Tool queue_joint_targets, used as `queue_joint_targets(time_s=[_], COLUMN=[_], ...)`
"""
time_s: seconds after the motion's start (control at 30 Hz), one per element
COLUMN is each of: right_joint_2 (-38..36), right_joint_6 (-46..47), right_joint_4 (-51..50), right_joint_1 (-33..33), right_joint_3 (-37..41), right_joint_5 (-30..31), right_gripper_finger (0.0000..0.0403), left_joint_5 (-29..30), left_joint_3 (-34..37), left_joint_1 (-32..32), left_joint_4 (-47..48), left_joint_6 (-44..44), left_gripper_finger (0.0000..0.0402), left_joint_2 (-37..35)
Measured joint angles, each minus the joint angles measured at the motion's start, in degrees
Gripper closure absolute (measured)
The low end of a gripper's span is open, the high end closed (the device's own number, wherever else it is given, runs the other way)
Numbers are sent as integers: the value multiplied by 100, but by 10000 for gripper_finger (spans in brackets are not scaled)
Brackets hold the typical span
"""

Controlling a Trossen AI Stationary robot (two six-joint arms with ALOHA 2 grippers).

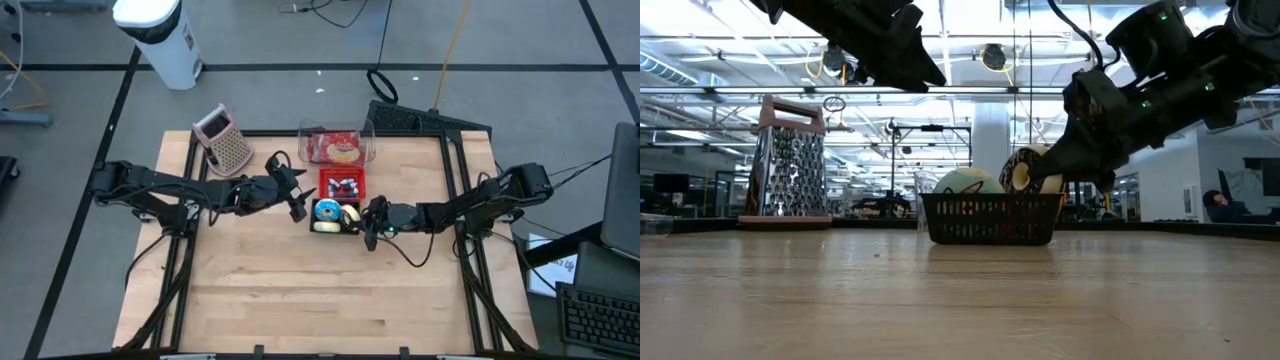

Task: Pick & Place Food Item
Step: Put the black doughnut into the black bin

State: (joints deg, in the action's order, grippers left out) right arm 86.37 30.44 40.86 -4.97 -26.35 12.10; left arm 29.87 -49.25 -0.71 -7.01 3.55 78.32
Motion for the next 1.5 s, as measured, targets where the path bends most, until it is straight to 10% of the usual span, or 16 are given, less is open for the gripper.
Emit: queue_joint_targets(time_s=[0.6, 1.5], right_joint_2=[0, -589], right_joint_6=[-217, -922], right_joint_4=[59, -126], right_joint_1=[0, 302], right_joint_3=[0, -2], right_joint_5=[-33, -337], right_gripper_finger=[218, 206], left_joint_5=[-138, -190], left_joint_3=[0, 0], left_joint_1=[-1, -57], left_joint_4=[66, 247], left_joint_6=[16, 446], left_gripper_finger=[128, 128], left_joint_2=[4, 4])
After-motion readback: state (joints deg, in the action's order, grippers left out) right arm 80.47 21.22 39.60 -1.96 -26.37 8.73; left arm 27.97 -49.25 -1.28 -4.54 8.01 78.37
